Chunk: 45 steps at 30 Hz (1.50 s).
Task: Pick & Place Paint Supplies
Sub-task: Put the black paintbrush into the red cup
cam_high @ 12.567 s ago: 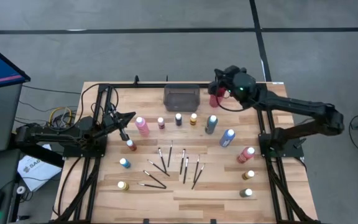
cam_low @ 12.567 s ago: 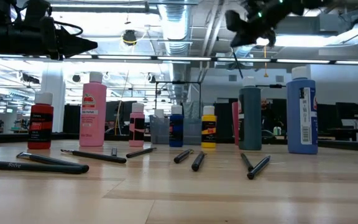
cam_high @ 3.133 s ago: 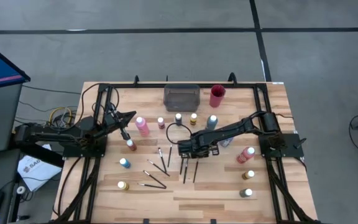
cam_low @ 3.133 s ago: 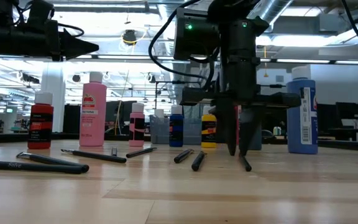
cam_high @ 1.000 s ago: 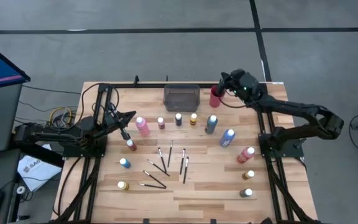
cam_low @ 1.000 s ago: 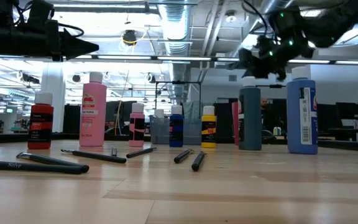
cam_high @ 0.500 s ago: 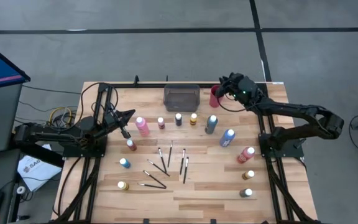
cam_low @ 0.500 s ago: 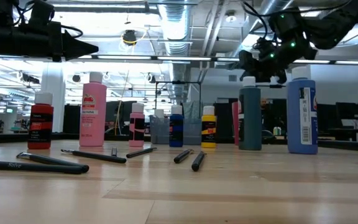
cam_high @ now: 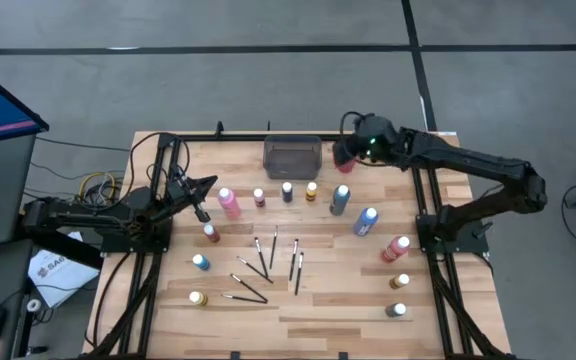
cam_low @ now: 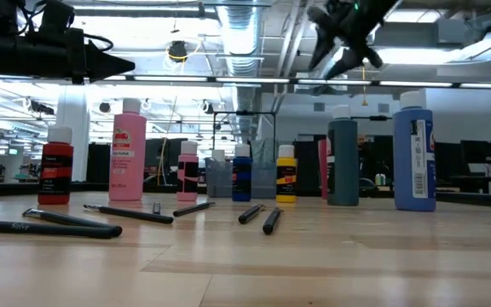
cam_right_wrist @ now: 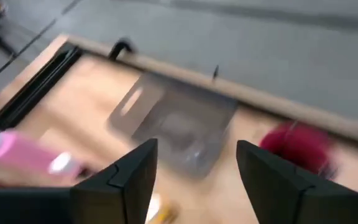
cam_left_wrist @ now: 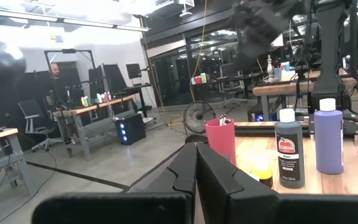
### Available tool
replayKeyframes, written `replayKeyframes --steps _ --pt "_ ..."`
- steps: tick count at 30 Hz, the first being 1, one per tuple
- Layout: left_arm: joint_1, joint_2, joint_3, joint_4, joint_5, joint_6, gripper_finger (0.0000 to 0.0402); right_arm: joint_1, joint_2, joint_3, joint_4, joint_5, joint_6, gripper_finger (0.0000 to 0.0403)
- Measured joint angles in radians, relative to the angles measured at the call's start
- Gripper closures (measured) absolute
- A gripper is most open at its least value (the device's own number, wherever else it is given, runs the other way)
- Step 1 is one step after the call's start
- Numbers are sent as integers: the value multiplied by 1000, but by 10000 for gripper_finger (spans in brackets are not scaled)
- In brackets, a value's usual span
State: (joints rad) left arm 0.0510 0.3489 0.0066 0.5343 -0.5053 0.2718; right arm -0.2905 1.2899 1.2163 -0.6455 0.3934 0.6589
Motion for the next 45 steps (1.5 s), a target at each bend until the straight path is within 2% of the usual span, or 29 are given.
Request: replayKeyframes --steps 4,9,13,16,22,28,35,45 --pt "0 0 0 1 0 0 399 160 102 79 -136 0 236 201" --pt "0 0 0 7 0 0 399 326 268 138 -192 -6 499 208" --pt "0 0 0 7 1 0 399 407 405 191 -219 -39 677 201" --pt "0 0 0 7 1 0 399 437 507 234 -230 -86 752 191" --pt "0 0 0 7 1 0 399 448 685 325 -241 -197 790 177" --pt "0 0 0 7 1 0 399 447 798 417 -239 -260 775 184" --pt "0 0 0 6 2 0 399 461 845 434 -256 -323 813 196" --pt "0 0 0 6 2 0 399 486 854 434 -294 -325 860 197"
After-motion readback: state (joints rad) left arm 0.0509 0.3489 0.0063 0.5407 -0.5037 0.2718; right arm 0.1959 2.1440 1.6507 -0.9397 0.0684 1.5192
